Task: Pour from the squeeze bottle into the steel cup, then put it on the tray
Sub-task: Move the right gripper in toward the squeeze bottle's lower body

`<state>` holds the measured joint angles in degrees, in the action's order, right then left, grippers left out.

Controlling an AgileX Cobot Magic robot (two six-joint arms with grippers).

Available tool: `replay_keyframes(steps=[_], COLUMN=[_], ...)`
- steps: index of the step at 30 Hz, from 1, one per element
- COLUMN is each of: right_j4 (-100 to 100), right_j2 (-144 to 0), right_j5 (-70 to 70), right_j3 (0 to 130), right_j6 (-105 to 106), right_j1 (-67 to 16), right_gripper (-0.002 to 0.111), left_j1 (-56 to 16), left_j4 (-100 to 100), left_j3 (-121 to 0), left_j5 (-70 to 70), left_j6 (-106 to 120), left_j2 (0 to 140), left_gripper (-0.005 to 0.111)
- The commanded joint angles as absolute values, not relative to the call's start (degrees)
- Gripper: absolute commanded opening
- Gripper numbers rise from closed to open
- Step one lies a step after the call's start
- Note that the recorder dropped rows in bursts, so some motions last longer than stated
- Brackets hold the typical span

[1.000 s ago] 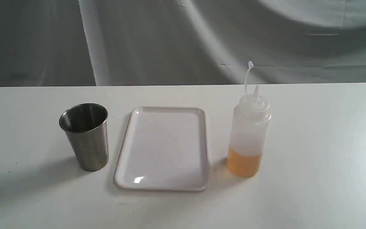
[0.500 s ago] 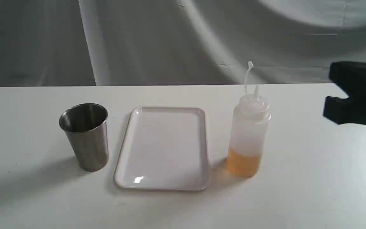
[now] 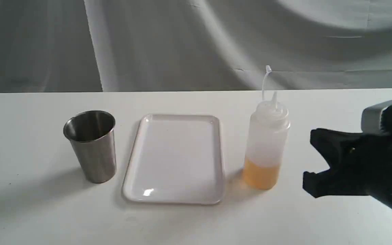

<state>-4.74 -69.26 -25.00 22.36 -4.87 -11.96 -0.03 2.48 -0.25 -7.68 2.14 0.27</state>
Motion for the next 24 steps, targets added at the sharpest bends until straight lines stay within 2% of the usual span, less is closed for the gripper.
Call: replay_keyframes(steps=[1, 17, 24], right_j4=[-5.37, -4.21, -3.37], right_j2=[-72.66, -93.81, -98.20], right_j5=[-29.31, -46.05, -50.03], right_j3=[21.98, 21.98, 21.98], right_j6=[-5.13, -1.50, -1.51], right_j1=[-12.03, -12.03, -12.03], right_gripper=[0.000, 0.000, 0.000], left_j1=[0.00, 0.00, 0.00], left_j4=[2.63, 2.63, 2.63], left_j3=[0.00, 0.00, 0.00], left_j5=[-7.59, -7.59, -7.59], left_j6=[1.90, 1.84, 1.84], left_j2=[0.00, 0.00, 0.00], left_gripper=[0.008, 0.008, 0.008])
